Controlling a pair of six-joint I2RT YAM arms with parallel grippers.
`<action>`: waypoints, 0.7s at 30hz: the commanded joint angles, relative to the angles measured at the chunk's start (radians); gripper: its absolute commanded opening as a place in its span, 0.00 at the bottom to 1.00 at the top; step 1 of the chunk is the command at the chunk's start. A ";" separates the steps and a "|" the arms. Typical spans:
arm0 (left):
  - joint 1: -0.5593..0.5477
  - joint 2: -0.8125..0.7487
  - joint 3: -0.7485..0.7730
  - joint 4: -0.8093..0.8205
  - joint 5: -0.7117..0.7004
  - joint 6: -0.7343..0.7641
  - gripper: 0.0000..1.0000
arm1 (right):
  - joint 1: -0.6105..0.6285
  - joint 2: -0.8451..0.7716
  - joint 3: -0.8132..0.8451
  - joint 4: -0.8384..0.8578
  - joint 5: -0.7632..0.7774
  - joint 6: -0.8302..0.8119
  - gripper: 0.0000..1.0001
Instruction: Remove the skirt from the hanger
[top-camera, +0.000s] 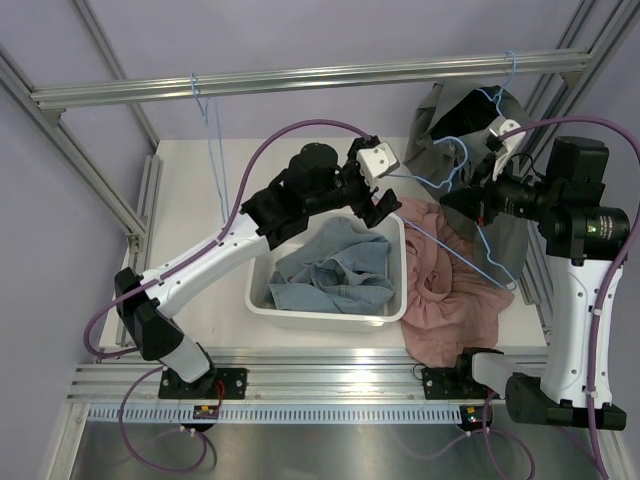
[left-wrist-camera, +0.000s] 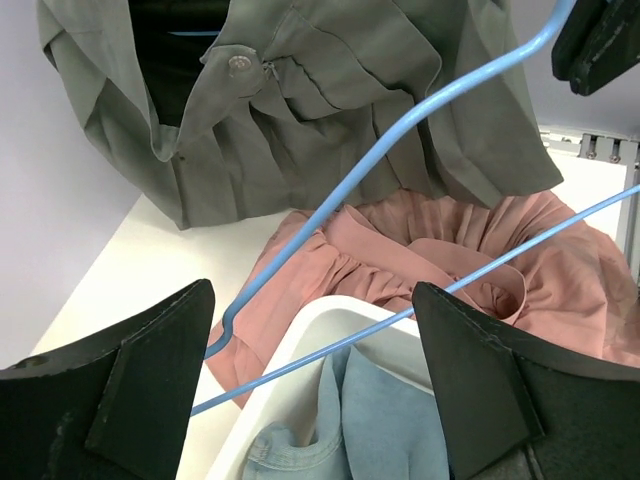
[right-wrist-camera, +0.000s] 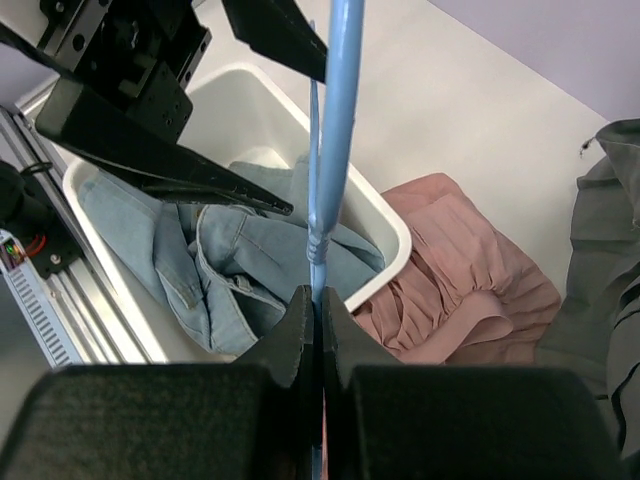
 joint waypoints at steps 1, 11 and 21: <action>0.024 -0.013 -0.005 0.065 -0.003 -0.066 0.86 | 0.003 0.000 0.060 0.158 -0.061 0.122 0.00; 0.035 -0.017 0.253 0.053 -0.079 -0.187 0.99 | 0.002 0.131 0.148 0.181 0.160 0.157 0.00; 0.035 -0.288 -0.006 0.017 -0.181 -0.219 0.99 | 0.005 0.338 0.375 0.265 0.283 0.260 0.00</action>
